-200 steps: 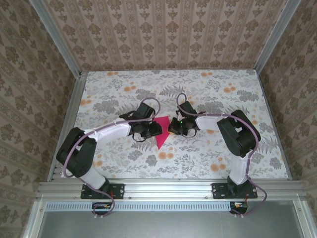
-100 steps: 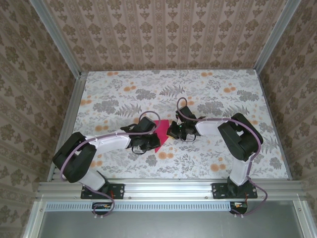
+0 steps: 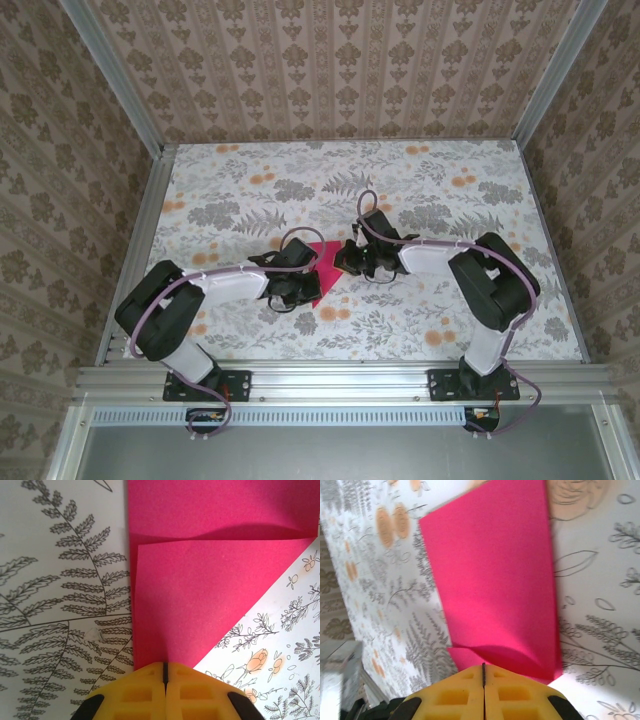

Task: Fold a paper plane with a square sheet of paper (pick it up from the middle)
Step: Third fold the triangle at the center of the table.

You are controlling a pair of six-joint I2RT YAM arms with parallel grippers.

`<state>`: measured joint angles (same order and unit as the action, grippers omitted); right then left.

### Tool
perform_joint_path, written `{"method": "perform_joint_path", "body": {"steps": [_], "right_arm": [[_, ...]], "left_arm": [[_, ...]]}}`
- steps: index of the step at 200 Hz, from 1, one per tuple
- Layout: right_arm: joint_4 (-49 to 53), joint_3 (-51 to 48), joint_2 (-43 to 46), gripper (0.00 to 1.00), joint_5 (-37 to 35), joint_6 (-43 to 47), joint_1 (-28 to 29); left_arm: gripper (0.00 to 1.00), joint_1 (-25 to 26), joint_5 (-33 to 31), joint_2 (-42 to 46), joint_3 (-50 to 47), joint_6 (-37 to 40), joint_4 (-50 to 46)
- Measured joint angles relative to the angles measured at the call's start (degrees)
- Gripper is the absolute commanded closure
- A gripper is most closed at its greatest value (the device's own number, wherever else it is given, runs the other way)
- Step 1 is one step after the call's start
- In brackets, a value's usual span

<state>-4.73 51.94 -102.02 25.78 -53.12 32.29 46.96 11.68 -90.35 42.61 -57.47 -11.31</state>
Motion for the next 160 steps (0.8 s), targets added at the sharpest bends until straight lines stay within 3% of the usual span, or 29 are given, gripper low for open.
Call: {"method": "perform_joint_path", "body": {"steps": [78, 160], "right_arm": [[-2.4, -2.3, -0.9, 0.95, 2.8, 0.6, 5.4], [-2.6, -2.1, -4.3, 0.96, 3.3, 0.6, 5.5]], "left_arm": [[0.98, 0.0, 0.0, 0.0, -0.1, 0.0, 0.1], [0.92, 1.1, 0.8, 0.6, -0.1, 0.0, 0.2]]}}
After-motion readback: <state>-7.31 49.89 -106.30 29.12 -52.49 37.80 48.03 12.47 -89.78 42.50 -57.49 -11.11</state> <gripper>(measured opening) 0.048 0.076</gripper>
